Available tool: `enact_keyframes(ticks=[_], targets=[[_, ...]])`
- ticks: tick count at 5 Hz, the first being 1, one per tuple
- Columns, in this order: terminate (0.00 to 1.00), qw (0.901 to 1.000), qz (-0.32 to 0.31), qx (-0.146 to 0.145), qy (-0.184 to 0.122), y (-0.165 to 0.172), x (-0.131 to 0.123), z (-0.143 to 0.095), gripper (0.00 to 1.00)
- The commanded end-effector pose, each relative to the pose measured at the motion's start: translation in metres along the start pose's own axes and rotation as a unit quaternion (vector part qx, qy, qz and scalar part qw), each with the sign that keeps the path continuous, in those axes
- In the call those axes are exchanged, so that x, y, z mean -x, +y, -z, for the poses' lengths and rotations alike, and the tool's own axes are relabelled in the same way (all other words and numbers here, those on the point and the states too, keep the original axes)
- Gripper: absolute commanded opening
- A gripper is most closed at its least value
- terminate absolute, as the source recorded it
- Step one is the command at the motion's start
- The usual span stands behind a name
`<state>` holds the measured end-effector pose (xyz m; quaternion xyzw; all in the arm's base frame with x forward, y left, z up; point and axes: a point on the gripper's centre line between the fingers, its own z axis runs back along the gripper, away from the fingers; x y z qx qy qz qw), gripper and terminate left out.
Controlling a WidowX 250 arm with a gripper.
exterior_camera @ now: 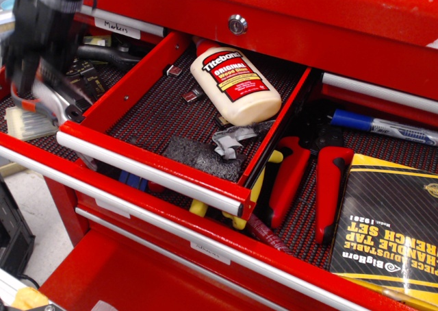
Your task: Pick up box cutter and put into drawer
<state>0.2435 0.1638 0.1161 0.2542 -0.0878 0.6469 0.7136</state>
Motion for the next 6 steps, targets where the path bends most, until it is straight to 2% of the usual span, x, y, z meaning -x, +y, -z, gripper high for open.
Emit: enact_keyframes(ticks=[1, 2, 3, 4, 5, 6], targets=[[0.0, 0.9982, -0.023, -0.017, -0.054, 0.02, 0.026, -0.111, 0.0], [0.0, 0.9969, -0.043, -0.029, -0.058, 0.009, 0.06, -0.143, 0.0], [0.0, 0.9961, -0.06, -0.032, -0.056, -0.004, 0.079, -0.17, 0.0], [0.0, 0.996, -0.079, -0.031, -0.028, -0.017, 0.101, -0.184, 0.0], [0.0, 0.9968, -0.078, 0.013, 0.012, -0.021, 0.113, -0.171, 0.0], [0.0, 0.9968, -0.078, 0.013, 0.012, -0.021, 0.113, -0.171, 1.0]])
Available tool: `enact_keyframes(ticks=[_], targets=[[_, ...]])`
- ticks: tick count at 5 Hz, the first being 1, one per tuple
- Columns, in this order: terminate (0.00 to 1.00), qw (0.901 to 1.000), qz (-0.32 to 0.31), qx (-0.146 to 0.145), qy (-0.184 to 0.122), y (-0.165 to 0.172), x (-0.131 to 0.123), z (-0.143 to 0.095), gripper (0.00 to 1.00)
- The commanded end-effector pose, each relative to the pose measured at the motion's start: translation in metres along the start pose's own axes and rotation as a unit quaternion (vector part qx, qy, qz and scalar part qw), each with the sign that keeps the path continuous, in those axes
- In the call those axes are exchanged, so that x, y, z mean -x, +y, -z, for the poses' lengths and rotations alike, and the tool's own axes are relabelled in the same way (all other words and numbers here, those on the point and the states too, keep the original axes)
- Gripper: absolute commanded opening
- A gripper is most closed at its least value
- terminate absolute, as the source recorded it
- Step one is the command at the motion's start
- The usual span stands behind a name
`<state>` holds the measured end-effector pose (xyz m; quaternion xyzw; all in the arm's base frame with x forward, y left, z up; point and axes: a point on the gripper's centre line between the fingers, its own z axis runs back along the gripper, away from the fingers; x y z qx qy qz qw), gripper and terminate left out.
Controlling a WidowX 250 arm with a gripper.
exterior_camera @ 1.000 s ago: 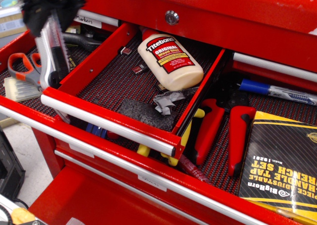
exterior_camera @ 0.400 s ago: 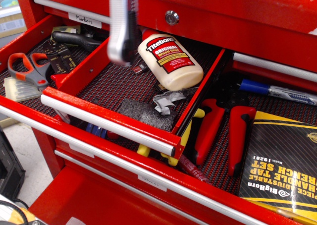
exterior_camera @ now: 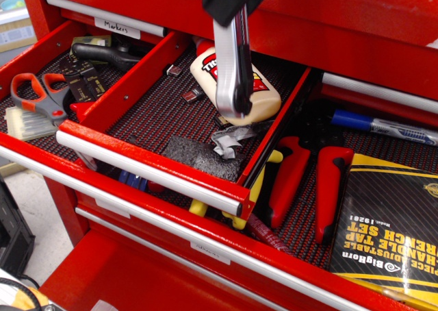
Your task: Pick up box cutter and put into drawer
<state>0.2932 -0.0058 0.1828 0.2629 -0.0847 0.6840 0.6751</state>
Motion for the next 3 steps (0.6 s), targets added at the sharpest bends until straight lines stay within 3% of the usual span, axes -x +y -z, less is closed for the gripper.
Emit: enact_keyframes(ticks=[1, 2, 3], targets=[[0.0, 0.999, -0.027, 0.034, 0.012, 0.0175, 0.0, -0.0227, 1.0], [0.0, 0.999, -0.027, 0.034, 0.012, 0.0175, 0.0, -0.0227, 1.0], [1.0, 0.999, -0.027, 0.034, 0.012, 0.0175, 0.0, -0.0227, 1.0]])
